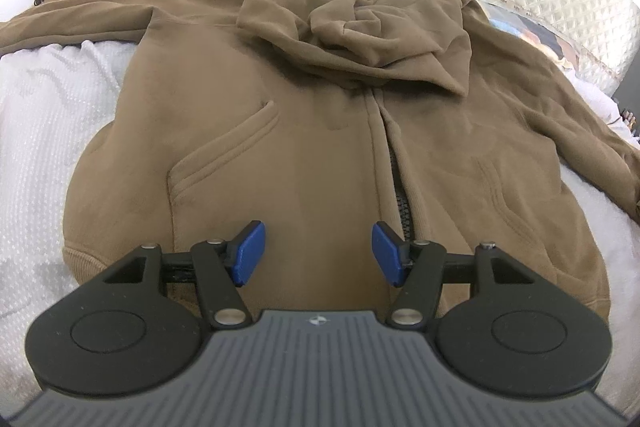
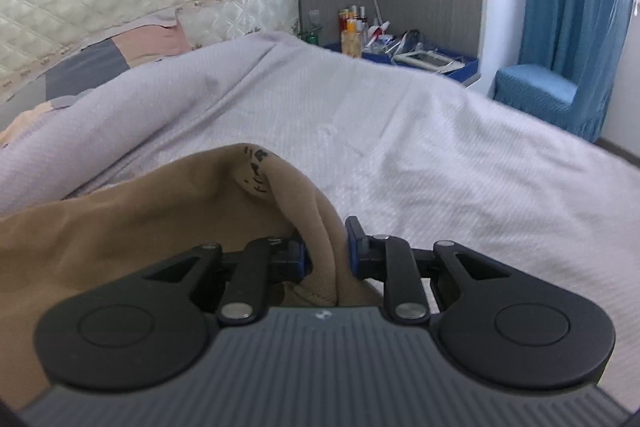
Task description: Fold large clothes
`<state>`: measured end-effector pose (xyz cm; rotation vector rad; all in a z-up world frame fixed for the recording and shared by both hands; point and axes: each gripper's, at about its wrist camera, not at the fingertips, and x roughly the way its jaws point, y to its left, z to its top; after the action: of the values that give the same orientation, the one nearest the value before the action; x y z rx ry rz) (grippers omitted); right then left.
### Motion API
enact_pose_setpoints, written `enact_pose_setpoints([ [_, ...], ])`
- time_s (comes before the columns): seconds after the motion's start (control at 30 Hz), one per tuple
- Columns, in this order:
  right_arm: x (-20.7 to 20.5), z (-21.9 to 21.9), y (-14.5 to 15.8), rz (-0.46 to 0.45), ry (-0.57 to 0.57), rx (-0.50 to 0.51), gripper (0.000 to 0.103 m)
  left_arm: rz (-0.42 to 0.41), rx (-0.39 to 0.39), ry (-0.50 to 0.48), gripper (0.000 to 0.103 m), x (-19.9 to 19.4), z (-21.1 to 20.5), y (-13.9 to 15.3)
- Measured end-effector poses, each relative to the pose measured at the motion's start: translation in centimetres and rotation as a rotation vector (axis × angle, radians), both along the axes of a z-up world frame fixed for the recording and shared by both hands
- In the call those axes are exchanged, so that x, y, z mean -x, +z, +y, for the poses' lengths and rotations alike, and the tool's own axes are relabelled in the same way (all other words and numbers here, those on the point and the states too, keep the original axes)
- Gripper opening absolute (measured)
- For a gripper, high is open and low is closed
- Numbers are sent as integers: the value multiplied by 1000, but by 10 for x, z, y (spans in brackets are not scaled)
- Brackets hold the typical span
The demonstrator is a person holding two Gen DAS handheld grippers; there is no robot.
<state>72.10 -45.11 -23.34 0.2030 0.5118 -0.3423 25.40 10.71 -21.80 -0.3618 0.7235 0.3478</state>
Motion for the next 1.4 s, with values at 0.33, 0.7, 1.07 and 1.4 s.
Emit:
enact_pose_setpoints([
  [0.33, 60, 9, 23, -95, 64, -156, 77, -22, 14, 1, 65, 20, 6, 11],
  [0.7, 189, 83, 82, -149, 233, -265, 77, -115, 10, -1, 65, 60, 8, 36],
  [1.07, 294, 182, 84, 77, 579, -462, 77, -125, 160, -1, 66, 103, 59, 89],
  [1.4, 305, 204, 29, 287, 613, -555, 77, 65, 279, 125, 75, 99, 145, 72],
])
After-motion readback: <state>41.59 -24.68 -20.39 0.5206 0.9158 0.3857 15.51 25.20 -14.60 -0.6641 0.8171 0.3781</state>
